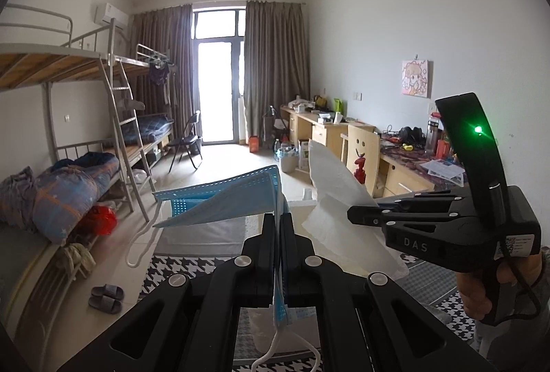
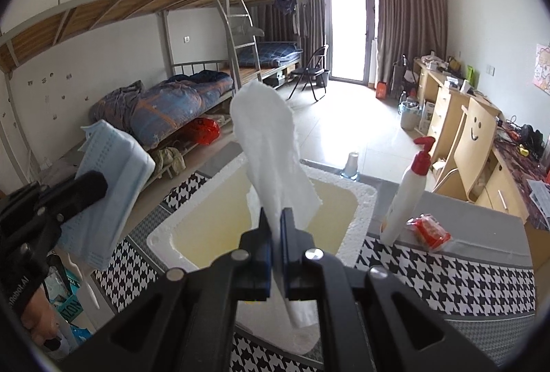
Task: Organize soft objects
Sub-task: 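Lower the white tissues into the foam box and open the right gripper, then move the blue mask over the foam box and open the left gripper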
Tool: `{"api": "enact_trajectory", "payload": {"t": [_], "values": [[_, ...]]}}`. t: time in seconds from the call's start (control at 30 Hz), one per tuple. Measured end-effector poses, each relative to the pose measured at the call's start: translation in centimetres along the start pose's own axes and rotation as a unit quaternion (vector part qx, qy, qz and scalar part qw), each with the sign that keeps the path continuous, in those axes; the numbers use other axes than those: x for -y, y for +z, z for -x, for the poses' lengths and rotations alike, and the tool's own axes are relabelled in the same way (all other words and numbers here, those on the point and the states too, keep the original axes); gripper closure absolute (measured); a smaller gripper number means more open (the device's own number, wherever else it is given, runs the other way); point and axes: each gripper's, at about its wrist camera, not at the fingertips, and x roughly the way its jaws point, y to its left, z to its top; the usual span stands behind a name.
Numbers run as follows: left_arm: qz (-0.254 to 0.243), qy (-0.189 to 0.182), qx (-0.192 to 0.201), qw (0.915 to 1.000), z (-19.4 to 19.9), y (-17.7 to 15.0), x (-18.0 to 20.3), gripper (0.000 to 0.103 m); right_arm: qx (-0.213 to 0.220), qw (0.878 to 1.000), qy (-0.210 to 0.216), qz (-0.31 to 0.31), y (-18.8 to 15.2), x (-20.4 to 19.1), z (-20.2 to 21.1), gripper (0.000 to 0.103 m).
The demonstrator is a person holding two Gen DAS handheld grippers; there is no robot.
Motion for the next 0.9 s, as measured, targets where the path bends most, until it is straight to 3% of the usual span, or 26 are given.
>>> {"api": "enact_trajectory", "payload": {"t": [0.53, 0.6, 0.67, 0.73, 0.9], "values": [[0.004, -0.002, -0.016, 0.9999, -0.6, -0.4, -0.2, 0.100, -0.052, 0.999, 0.007, 0.008, -0.4, -0.3, -2.9, 0.093], [0.006, -0.003, -0.017, 0.9998, -0.7, -0.2, -0.2, 0.100, -0.057, 0.998, 0.009, 0.010, -0.7, -0.3, -3.2, 0.078], [0.006, -0.002, -0.018, 0.9998, -0.8, -0.1, -0.3, 0.100, -0.058, 0.998, 0.014, 0.006, -0.8, -0.2, -3.3, 0.047], [0.005, -0.002, -0.017, 0.9998, -0.8, -0.1, -0.2, 0.100, -0.054, 0.998, 0.016, 0.008, -0.9, -0.3, -3.3, 0.032], [0.005, -0.002, -0.017, 0.9998, -0.9, 0.0, -0.2, 0.100, -0.050, 0.998, 0.018, 0.011, -1.0, -0.3, -3.0, 0.031]]}}
